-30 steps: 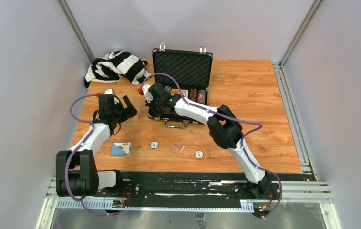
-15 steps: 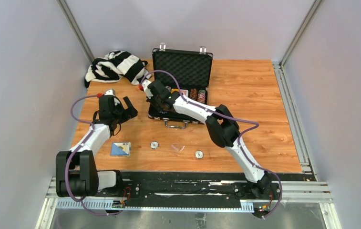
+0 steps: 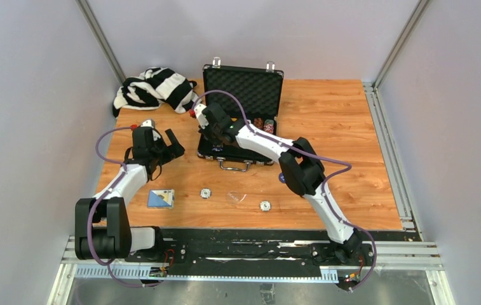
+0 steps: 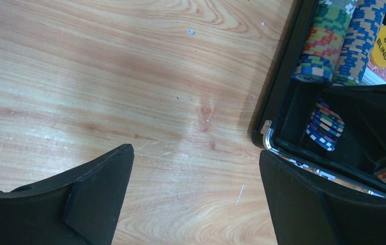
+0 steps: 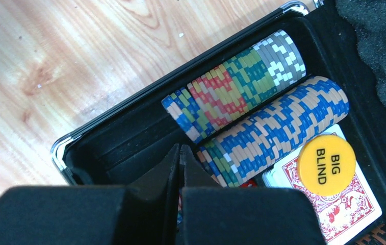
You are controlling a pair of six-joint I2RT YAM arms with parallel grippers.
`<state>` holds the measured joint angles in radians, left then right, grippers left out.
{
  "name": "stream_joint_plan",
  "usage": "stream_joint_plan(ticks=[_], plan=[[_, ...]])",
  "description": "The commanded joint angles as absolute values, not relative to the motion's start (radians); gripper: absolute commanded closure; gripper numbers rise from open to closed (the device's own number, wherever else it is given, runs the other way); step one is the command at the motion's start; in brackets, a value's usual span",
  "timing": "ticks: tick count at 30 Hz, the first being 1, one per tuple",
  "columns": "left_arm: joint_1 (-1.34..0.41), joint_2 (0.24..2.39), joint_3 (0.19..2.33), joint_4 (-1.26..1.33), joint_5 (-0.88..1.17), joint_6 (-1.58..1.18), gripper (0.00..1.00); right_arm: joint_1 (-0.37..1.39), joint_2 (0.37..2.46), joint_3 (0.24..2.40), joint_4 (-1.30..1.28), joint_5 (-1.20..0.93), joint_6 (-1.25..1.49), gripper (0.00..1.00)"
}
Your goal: Pack up texas hold em set
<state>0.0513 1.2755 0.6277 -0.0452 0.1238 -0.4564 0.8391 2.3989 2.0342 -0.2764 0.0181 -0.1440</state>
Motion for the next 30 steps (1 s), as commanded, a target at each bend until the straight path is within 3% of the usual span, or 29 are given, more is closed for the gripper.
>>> stream_joint_plan(ticks=[1,11,17,18,21,24,27,30], plan=[[0.059,1.27,0.621,-0.015,0.14,-0.446,0.02,0.833,2.304,1.979,-0.24,-0.028,-0.116,0.99],[0.06,1.274,0.611,-0.003,0.155,-0.449,0.02,0.835,2.177,1.815,-0.163,-0.041,-0.071,0.99],[-0.053,1.242,0.625,0.008,0.057,-0.405,0.02,0.835,1.881,1.43,-0.009,0.237,-0.048,0.97],[-0.097,1.225,0.632,0.006,0.018,-0.395,0.02,0.835,1.816,1.345,0.021,0.301,-0.043,0.94],[-0.249,1.156,0.653,0.002,-0.152,-0.352,0.02,0.836,1.613,1.138,0.077,0.43,-0.025,0.7],[-0.403,1.104,0.68,0.003,-0.29,-0.263,0.02,0.829,1.483,0.992,0.079,0.423,0.052,0.29],[-0.525,1.081,0.688,0.005,-0.48,-0.201,0.02,0.788,1.418,0.937,-0.027,0.234,0.134,0.23],[-0.535,1.077,0.67,0.033,-0.489,-0.219,0.02,0.788,1.355,0.886,-0.083,0.19,0.166,0.22]])
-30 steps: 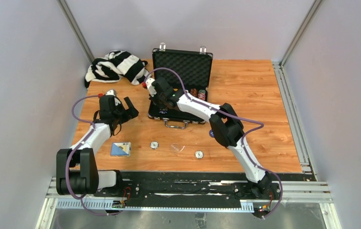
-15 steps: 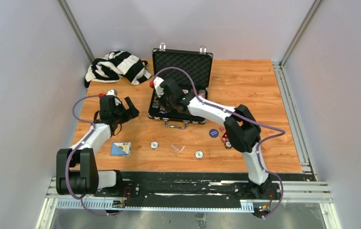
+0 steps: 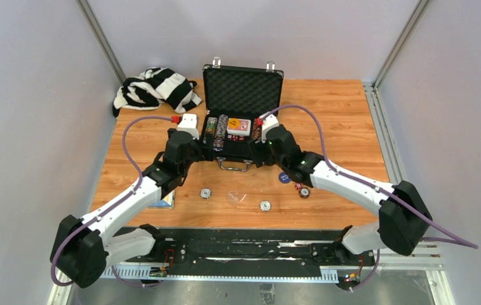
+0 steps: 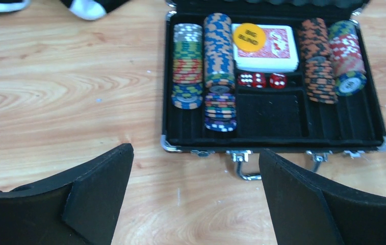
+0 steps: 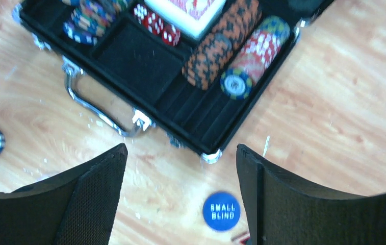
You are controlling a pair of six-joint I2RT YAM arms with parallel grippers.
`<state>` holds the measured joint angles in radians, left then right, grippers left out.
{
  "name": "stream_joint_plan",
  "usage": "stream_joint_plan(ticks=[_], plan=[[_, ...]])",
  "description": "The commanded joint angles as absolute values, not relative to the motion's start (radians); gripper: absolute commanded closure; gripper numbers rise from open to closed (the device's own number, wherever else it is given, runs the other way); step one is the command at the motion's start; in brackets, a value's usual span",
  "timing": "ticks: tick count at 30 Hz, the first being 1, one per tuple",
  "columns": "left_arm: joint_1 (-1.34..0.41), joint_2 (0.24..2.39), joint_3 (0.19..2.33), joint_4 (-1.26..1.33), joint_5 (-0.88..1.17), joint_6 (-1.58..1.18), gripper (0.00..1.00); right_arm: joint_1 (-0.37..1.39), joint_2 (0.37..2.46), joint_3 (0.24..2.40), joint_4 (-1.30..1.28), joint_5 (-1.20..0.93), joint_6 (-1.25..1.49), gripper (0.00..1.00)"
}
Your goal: Pack up texas hold em set
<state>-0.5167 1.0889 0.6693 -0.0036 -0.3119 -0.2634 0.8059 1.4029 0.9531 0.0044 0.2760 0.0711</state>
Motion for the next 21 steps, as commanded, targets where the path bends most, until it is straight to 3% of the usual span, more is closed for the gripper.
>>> stream_joint_plan(ticks=[1,3,9,14,21], plan=[[-0.535,1.079,0.661,0.035,-0.51,-0.266,0.02,0.787,1.331,0.857,-0.084,0.209,0.175,0.22],[-0.533,1.088,0.658,-0.007,-0.589,-0.374,0.02,0.784,1.296,0.815,-0.088,0.238,0.193,0.21],[-0.532,1.149,0.703,-0.097,-0.547,-0.367,0.01,0.742,1.256,0.8,-0.244,0.208,0.24,0.21],[-0.531,1.232,0.761,-0.159,-0.408,-0.388,0.02,0.618,1.17,0.721,-0.294,0.142,0.272,0.21],[-0.532,1.248,0.735,-0.051,-0.184,-0.409,0.02,0.537,1.08,0.676,-0.404,0.181,0.299,0.21]])
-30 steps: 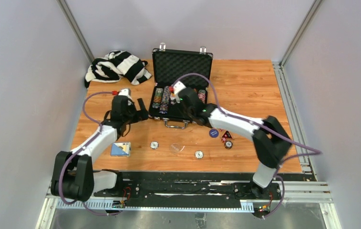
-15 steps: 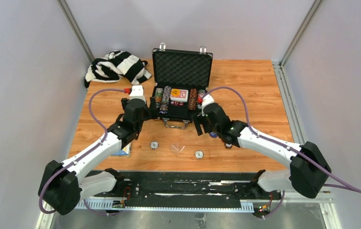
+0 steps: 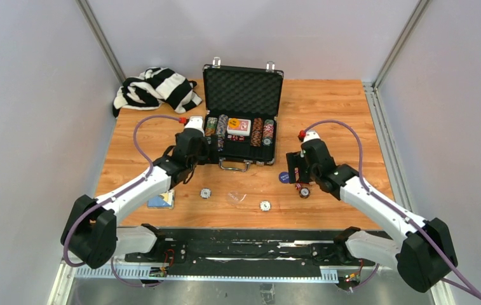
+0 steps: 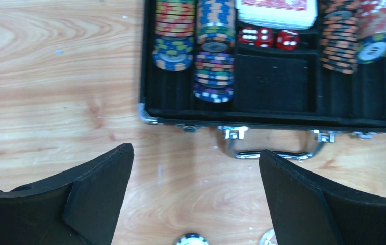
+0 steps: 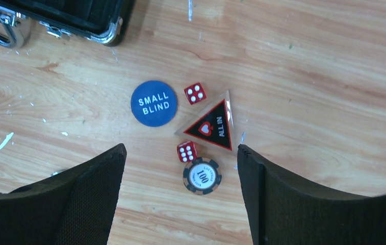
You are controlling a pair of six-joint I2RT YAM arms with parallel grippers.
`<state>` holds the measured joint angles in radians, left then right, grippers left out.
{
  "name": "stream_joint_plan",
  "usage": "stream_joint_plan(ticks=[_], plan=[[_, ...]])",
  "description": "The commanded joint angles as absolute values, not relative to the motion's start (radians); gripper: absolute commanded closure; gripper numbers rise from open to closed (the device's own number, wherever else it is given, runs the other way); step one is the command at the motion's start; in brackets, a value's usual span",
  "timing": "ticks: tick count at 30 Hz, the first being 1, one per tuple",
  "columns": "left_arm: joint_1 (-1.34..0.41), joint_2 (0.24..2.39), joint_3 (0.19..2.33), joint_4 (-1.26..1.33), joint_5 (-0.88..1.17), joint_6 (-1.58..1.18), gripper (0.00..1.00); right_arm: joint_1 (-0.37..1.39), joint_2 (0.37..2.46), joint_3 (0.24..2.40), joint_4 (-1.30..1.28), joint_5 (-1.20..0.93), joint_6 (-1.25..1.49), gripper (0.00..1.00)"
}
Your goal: Pack up texas hold em set
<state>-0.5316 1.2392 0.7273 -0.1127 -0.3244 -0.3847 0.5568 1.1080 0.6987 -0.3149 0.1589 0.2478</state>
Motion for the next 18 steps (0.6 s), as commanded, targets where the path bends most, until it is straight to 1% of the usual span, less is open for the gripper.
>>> stream_joint_plan(ticks=[1,9,13,18], plan=[[-0.532,1.259,0.745,-0.055,-0.17,-0.406,0.02,0.537,1.082,0.67,-0.417,0.196,0.318,0.21],[-0.534,1.281,0.76,-0.05,-0.127,-0.396,0.02,0.535,1.037,0.59,-0.435,0.215,0.413,0.2],[-0.534,1.279,0.748,-0.038,-0.103,-0.394,0.02,0.519,1.034,0.56,-0.438,0.196,0.43,0.17],[-0.534,1.278,0.733,-0.025,-0.087,-0.4,0.02,0.515,1.051,0.541,-0.431,0.179,0.441,0.19]])
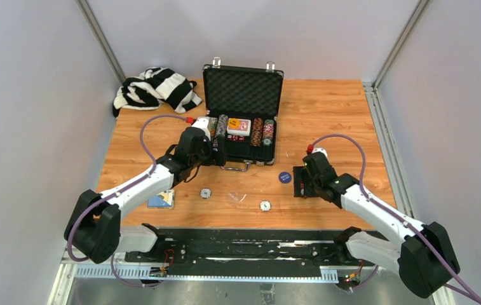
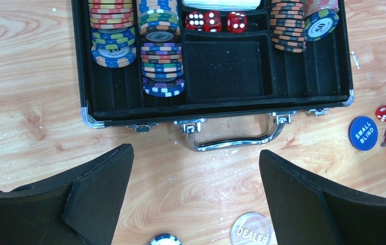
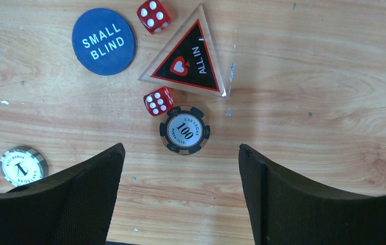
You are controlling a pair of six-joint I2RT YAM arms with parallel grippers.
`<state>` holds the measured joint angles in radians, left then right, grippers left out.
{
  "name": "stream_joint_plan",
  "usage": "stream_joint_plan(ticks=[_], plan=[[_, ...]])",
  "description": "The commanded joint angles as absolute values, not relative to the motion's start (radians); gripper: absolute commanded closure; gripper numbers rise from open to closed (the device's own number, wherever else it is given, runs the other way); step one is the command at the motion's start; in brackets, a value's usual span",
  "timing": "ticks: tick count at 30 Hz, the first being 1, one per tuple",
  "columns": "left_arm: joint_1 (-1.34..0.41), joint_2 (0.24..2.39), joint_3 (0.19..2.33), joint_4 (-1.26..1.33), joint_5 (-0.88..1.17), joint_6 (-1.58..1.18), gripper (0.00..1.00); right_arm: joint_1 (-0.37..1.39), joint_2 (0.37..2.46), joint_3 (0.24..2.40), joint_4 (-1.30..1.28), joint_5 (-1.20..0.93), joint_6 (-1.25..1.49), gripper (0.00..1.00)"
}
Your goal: Pack up texas hold em set
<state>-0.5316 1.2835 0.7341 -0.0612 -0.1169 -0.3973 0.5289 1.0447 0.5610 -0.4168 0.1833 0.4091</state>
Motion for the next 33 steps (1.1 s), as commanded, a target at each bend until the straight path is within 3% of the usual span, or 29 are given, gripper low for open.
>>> stream_joint_plan(ticks=[1,33], plan=[[-0.534,1.276,0.732,-0.023,-0.086,-0.402,0.02,0.515,1.061,0.54,-0.431,0.178,0.441,0.2],[-0.534,1.26,0.718,-0.051,-0.082,-0.397,0.02,0.515,1.192,0.506,-0.348,0.198,0.458,0.39]])
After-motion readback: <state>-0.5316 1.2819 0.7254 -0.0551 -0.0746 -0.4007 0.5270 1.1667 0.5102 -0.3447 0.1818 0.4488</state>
